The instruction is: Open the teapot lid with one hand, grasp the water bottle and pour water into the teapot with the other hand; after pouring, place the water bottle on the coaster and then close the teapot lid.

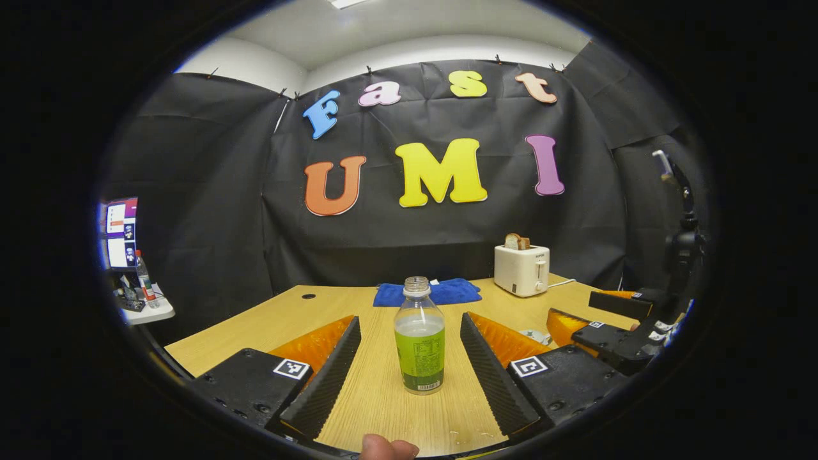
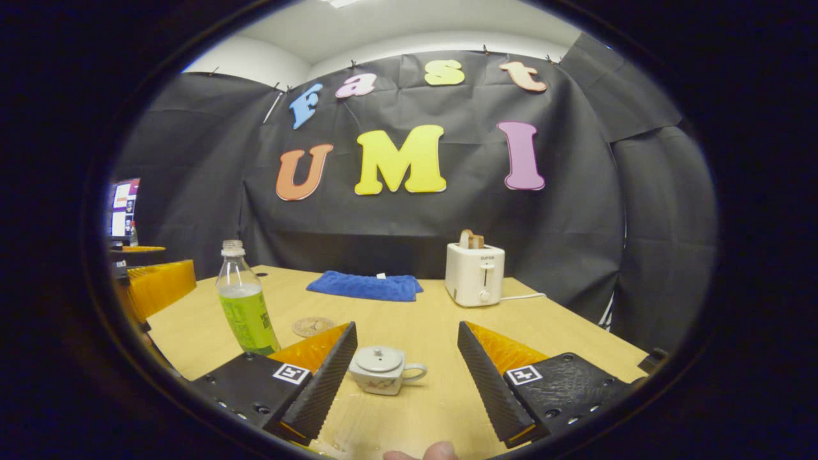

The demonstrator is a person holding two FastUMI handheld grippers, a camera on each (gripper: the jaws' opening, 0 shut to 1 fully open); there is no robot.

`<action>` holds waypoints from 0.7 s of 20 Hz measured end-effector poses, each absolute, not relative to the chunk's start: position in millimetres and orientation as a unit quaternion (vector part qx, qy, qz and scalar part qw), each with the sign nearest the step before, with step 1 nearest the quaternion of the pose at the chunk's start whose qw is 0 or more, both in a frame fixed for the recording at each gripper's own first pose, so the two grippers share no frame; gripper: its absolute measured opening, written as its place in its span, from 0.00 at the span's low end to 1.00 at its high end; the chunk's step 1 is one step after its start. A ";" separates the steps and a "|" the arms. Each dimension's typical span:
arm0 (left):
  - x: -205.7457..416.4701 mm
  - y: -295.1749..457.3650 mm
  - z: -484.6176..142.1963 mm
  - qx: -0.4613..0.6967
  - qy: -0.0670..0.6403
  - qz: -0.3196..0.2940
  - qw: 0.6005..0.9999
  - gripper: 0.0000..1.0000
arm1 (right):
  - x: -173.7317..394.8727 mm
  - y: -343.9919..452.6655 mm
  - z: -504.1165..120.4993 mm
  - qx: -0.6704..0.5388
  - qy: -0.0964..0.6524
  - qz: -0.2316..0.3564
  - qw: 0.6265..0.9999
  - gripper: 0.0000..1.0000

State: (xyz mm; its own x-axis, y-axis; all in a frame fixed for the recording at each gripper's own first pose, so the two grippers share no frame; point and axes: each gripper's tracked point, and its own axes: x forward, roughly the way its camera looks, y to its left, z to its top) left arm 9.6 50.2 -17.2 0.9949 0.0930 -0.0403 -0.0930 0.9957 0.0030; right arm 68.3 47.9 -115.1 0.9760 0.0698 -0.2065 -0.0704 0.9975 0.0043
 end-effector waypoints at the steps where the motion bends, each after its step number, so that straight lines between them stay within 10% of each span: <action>1: 10.1 52.2 -17.4 0.001 0.021 0.048 0.999 0.98 | 72.1 50.2 -119.5 -0.008 0.109 0.036 0.993 0.95; 10: 12.1 64.7 -25.4 -0.001 0.030 0.057 0.998 0.98 | 103.9 70.3 -154.8 -0.014 0.157 0.041 0.987 0.97; 14: 13.9 70.8 -27.4 -0.005 0.032 0.061 0.998 0.98 | 113.7 72.6 -158.4 -0.010 0.161 0.039 0.986 0.80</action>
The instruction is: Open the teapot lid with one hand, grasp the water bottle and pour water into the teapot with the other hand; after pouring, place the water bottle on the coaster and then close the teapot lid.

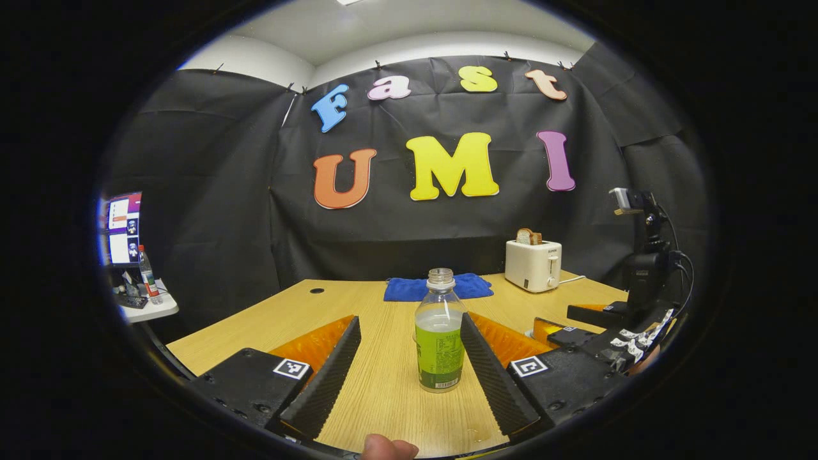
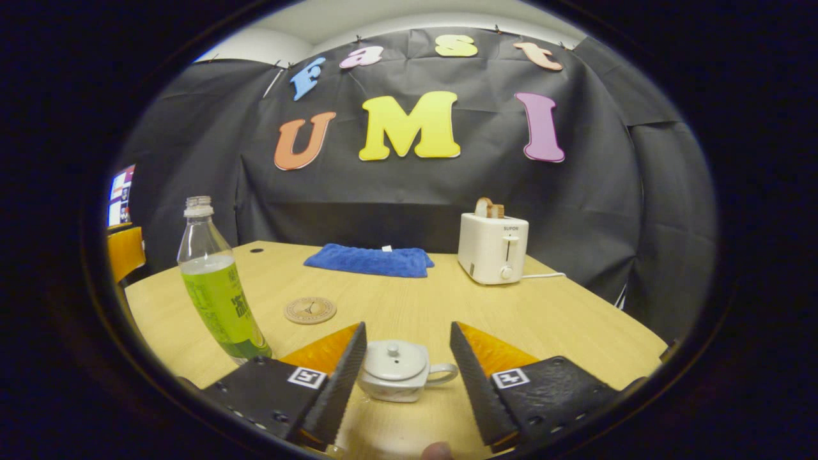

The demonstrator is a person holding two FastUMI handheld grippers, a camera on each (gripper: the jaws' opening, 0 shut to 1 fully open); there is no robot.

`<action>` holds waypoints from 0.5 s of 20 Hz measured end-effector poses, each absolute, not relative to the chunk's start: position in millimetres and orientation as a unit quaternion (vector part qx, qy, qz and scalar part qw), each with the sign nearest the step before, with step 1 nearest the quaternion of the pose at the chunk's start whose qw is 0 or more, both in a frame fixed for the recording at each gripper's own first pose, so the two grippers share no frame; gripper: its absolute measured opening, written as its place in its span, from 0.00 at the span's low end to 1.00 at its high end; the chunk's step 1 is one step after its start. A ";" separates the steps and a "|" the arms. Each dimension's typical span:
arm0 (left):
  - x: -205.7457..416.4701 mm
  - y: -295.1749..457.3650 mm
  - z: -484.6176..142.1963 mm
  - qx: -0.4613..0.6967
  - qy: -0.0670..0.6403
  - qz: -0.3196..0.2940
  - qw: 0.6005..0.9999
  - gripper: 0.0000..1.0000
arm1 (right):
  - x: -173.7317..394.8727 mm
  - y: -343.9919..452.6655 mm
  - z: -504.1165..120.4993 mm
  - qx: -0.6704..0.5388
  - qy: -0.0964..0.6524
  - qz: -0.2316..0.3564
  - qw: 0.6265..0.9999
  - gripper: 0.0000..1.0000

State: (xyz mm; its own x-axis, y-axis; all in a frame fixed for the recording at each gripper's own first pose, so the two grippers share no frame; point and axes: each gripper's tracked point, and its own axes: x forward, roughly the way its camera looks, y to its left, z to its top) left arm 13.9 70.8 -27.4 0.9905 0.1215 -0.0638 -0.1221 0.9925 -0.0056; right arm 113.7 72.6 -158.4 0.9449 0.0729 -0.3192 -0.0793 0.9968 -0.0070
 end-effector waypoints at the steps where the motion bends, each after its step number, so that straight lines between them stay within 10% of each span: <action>1: 14.8 71.5 -27.8 -0.005 0.032 0.062 0.998 0.98 | 113.1 73.1 -155.9 -0.011 0.161 0.037 0.986 0.67; 8: 15.6 79.7 -34.2 -0.008 0.042 0.066 0.997 0.98 | 120.3 79.0 -162.6 -0.028 0.180 0.030 0.983 0.50; 10: 15.2 80.0 -33.6 -0.007 0.042 0.068 0.997 0.98 | 121.3 81.7 -170.9 -0.025 0.187 0.033 0.982 0.16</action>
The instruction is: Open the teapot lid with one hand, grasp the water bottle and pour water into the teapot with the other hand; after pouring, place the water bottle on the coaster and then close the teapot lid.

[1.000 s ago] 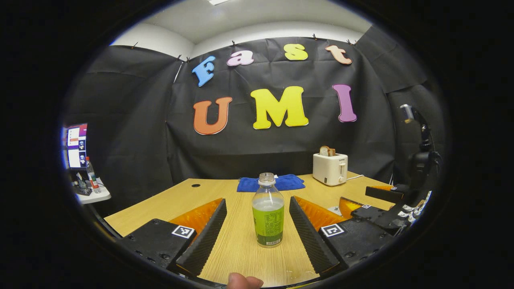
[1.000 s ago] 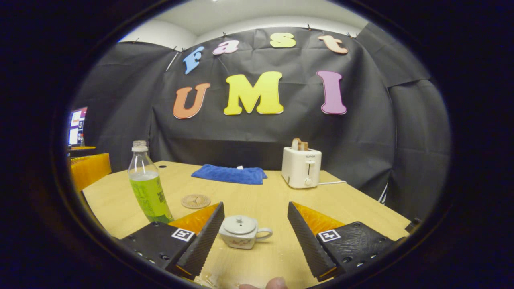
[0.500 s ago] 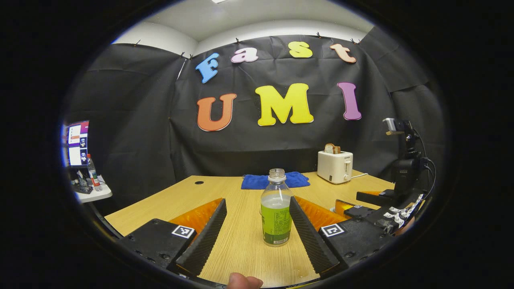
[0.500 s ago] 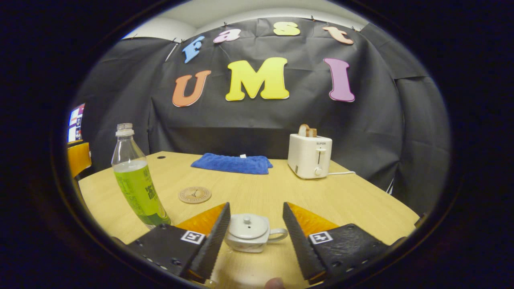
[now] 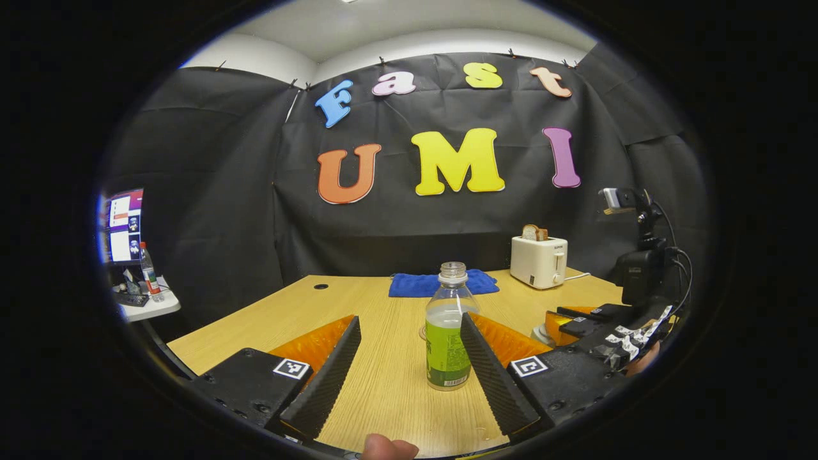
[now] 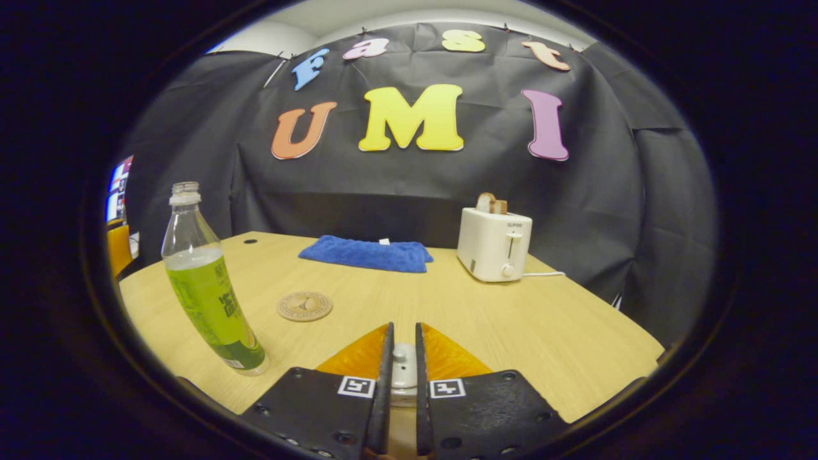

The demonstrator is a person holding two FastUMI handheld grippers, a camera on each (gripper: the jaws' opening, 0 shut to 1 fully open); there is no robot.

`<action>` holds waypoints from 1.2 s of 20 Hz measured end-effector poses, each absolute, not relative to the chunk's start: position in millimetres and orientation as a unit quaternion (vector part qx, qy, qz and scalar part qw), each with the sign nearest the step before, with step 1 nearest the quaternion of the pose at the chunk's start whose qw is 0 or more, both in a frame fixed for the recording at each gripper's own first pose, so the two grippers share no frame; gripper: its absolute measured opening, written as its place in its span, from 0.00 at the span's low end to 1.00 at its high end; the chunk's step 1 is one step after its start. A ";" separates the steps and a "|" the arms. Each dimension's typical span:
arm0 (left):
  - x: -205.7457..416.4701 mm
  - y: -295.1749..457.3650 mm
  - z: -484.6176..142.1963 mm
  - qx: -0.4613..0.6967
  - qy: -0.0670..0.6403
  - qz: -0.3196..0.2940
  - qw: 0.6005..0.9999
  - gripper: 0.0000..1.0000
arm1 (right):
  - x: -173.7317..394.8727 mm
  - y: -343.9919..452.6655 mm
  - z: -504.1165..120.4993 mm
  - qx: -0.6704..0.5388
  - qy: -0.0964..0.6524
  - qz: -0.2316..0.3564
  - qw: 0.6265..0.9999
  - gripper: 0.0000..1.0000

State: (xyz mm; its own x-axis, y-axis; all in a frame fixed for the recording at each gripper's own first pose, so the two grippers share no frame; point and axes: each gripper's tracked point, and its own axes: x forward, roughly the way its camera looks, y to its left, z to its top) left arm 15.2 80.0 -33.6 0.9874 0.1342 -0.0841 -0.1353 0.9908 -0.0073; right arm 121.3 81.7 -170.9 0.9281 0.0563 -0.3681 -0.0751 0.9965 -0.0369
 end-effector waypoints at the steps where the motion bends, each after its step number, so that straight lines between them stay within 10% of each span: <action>1: 15.7 80.9 -33.1 -0.007 0.041 0.069 0.997 0.98 | 121.6 83.9 -170.0 -0.025 0.188 0.037 0.981 0.18; 7: 15.9 81.4 -32.7 -0.005 0.042 0.066 0.997 0.98 | 121.8 85.9 -169.1 -0.023 0.189 0.050 0.980 0.00; 24: 21.8 54.0 -50.9 -0.011 0.063 0.033 0.997 0.98 | 98.1 47.3 -107.4 0.000 0.125 0.055 0.991 0.00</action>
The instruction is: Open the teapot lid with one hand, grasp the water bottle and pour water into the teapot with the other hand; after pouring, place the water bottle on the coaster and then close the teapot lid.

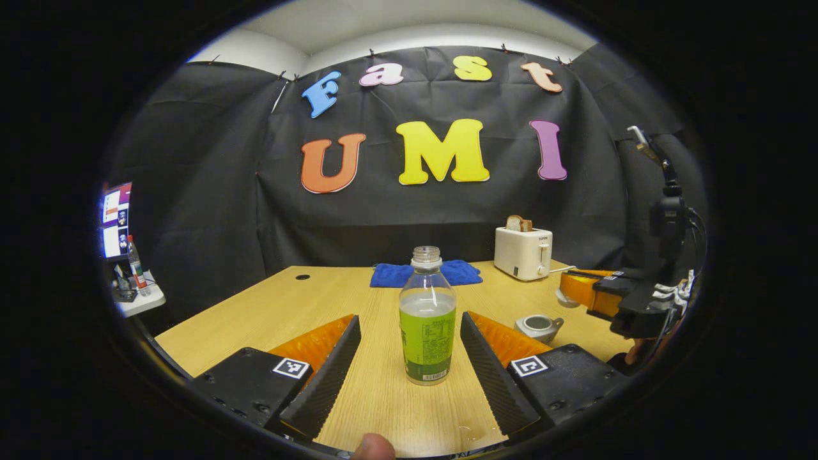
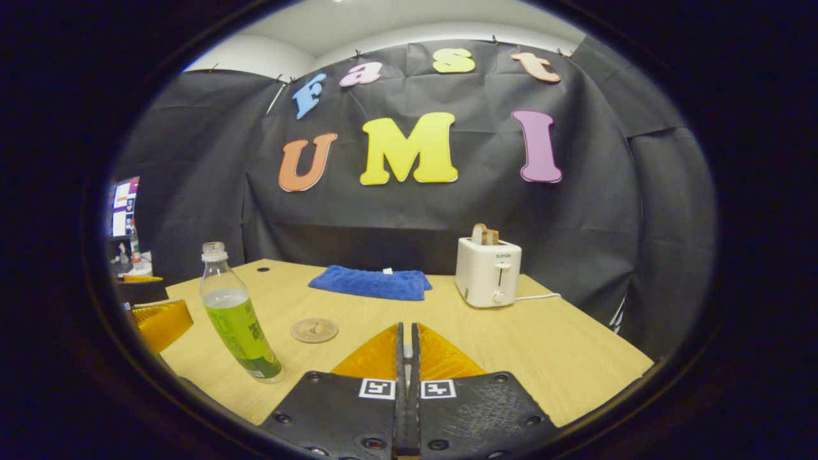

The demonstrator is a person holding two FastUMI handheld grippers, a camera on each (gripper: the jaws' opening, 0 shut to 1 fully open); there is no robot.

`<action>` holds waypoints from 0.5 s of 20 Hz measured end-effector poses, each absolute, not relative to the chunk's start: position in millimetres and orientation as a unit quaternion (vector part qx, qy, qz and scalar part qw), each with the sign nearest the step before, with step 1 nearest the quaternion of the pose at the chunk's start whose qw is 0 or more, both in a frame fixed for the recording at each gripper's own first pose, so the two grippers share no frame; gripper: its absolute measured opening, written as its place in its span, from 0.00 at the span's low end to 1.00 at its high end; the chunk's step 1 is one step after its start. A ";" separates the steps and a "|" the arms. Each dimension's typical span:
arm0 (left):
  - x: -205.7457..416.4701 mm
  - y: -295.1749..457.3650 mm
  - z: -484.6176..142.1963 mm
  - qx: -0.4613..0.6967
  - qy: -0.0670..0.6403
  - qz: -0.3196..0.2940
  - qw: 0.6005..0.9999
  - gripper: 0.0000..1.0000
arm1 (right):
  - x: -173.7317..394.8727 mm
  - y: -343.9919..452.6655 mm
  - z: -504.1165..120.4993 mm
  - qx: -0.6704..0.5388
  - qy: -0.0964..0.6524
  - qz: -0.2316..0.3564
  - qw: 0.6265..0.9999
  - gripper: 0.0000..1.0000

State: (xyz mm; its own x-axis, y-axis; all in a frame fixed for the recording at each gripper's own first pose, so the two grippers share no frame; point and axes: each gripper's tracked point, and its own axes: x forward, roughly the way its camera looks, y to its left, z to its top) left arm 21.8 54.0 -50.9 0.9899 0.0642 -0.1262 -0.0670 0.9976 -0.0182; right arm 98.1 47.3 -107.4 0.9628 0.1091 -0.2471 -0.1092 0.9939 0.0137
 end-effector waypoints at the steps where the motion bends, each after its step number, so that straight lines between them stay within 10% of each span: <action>1: 21.8 52.9 -52.1 -0.011 0.064 0.033 0.997 0.98 | 96.2 42.3 -105.0 0.001 0.125 0.053 0.991 0.00; 10: 24.4 46.6 -86.9 0.000 0.098 0.026 0.995 0.98 | 81.0 16.4 -109.8 -0.002 0.129 0.050 0.990 0.00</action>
State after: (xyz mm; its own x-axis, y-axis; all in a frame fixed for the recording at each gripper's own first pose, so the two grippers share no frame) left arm 24.4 46.6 -86.9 0.9793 0.0512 -0.1960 -0.0511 0.9987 0.0052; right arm 81.0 16.4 -109.8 0.9620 0.0976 -0.2551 -0.0986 0.9951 0.0089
